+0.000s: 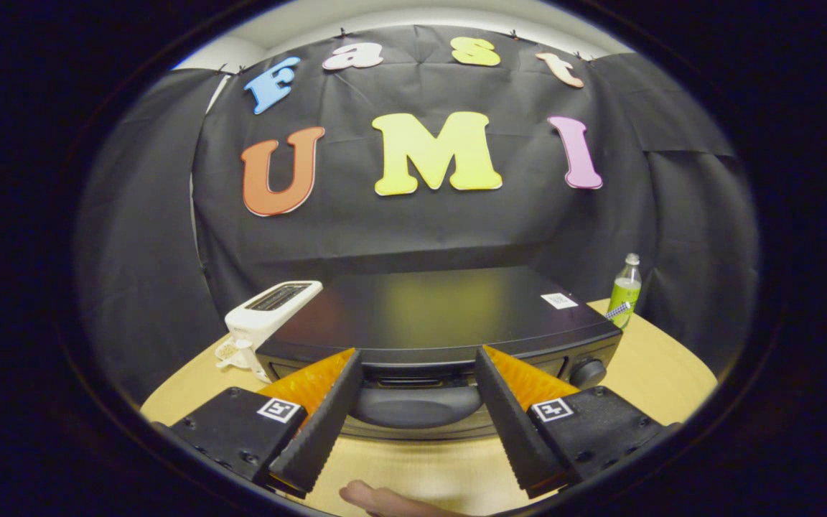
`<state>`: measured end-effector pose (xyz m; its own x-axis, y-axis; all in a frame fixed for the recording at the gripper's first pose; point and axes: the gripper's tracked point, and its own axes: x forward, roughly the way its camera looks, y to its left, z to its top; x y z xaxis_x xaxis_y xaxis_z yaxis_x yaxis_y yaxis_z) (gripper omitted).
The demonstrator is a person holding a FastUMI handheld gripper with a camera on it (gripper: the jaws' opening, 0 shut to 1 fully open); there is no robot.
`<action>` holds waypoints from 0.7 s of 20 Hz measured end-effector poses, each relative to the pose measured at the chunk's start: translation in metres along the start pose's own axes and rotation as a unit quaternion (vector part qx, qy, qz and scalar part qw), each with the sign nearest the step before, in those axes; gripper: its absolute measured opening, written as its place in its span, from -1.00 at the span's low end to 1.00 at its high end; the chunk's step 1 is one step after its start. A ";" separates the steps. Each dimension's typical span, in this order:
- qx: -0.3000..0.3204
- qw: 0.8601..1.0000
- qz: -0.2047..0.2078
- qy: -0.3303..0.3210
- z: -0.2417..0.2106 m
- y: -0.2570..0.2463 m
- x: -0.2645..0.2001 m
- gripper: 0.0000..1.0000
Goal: Open the toaster oven, put the food inside, and close the toaster oven door.
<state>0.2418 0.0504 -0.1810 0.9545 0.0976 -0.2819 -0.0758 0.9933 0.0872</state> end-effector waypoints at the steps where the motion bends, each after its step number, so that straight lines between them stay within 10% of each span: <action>1: 0.003 1.000 0.001 0.001 -0.002 -0.001 0.000 1.00; 14: -0.041 0.999 -0.003 0.015 -0.029 0.001 -0.037 1.00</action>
<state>0.1975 0.0496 -0.1985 0.9461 0.0925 -0.3103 -0.0952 0.9954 0.0065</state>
